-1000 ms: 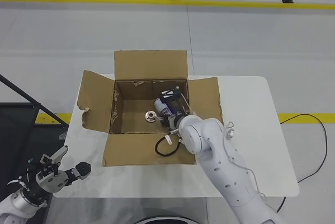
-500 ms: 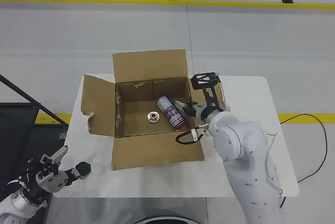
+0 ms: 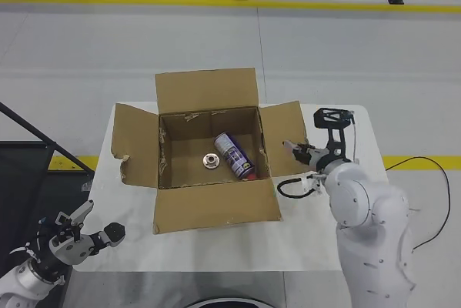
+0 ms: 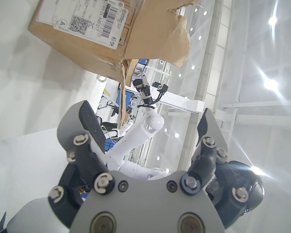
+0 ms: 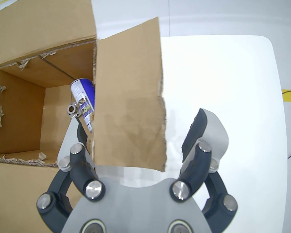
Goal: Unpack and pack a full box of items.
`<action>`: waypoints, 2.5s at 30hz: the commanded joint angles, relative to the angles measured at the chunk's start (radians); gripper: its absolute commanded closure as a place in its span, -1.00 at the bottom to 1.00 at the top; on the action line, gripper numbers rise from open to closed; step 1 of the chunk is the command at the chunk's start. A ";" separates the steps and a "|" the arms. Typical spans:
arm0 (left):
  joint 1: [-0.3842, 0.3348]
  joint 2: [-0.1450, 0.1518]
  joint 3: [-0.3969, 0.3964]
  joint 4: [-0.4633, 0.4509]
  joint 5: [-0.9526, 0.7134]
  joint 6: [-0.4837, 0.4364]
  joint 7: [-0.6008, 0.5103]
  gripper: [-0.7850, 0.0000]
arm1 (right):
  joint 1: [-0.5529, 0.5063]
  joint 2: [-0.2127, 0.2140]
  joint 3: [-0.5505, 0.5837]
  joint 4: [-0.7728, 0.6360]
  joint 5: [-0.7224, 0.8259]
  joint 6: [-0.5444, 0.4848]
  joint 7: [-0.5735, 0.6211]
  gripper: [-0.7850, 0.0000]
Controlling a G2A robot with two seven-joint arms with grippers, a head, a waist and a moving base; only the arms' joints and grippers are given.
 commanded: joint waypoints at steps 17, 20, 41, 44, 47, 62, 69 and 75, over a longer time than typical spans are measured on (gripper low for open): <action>-0.055 0.001 0.189 -0.040 0.109 -0.014 0.024 -1.00 | -0.089 0.010 0.104 -0.058 0.086 0.055 -0.082 -1.00; -0.059 -0.001 0.215 -0.041 0.116 -0.037 0.039 -0.87 | -0.096 0.012 0.109 -0.062 0.092 0.057 -0.086 -1.00; -0.049 0.000 0.241 -0.034 0.114 -0.108 0.046 0.45 | -0.083 0.023 0.098 -0.049 0.103 0.066 -0.092 -1.00; -0.051 0.001 0.240 -0.030 0.116 -0.107 0.043 0.69 | -0.087 0.024 0.098 -0.050 0.104 0.069 -0.092 -1.00; -0.053 0.002 0.238 -0.025 0.121 -0.107 0.042 0.91 | -0.092 0.026 0.105 -0.054 0.105 0.081 -0.078 -1.00; -0.043 0.008 0.200 -0.016 0.126 -0.112 0.027 1.00 | -0.115 0.044 0.192 -0.035 -0.002 0.107 0.012 -1.00; -0.039 0.010 0.191 -0.019 0.134 -0.111 0.023 1.00 | -0.127 0.050 0.225 0.033 0.008 0.114 0.064 -0.95; -0.038 0.012 0.177 -0.023 0.133 -0.107 0.019 1.00 | -0.106 0.053 0.202 0.116 0.018 0.084 0.127 -0.78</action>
